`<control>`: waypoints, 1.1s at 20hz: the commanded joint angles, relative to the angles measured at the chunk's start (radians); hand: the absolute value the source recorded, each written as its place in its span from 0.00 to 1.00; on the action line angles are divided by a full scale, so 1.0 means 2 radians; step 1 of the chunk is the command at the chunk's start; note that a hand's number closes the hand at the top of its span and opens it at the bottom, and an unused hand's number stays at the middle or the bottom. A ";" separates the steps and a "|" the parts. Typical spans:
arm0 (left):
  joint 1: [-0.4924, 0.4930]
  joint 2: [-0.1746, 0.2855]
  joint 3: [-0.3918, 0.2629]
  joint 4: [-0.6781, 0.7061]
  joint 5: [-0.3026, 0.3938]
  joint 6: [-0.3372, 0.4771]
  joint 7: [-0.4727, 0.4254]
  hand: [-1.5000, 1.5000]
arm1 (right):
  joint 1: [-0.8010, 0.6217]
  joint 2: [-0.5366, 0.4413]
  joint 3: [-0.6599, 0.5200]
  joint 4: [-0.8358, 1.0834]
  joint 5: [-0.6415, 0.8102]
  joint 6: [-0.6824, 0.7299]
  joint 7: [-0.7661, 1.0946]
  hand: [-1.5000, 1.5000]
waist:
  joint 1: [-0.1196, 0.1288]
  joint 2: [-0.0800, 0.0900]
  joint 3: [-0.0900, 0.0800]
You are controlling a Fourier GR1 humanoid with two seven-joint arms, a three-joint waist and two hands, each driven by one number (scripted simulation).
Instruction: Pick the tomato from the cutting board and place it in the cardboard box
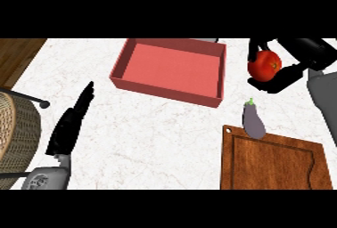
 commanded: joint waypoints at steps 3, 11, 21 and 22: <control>-0.002 -0.005 0.006 0.008 -0.008 0.017 0.004 0.50 | -0.126 0.015 -0.017 0.131 -0.038 0.071 -0.083 1.00 | -0.017 -0.005 -0.001; 0.021 -0.009 0.003 -0.007 -0.004 0.012 0.016 0.50 | -0.245 0.124 0.004 0.288 0.021 -0.008 -0.072 1.00 | -0.028 -0.009 -0.002; 0.034 0.013 0.028 0.005 0.008 0.000 -0.019 0.50 | -0.308 0.209 0.020 0.414 0.066 -0.061 -0.061 1.00 | -0.030 -0.006 -0.003; 0.028 -0.005 0.008 -0.019 -0.008 0.015 0.014 0.50 | -0.327 0.222 0.024 0.421 0.070 -0.052 -0.043 1.00 | -0.034 -0.009 -0.002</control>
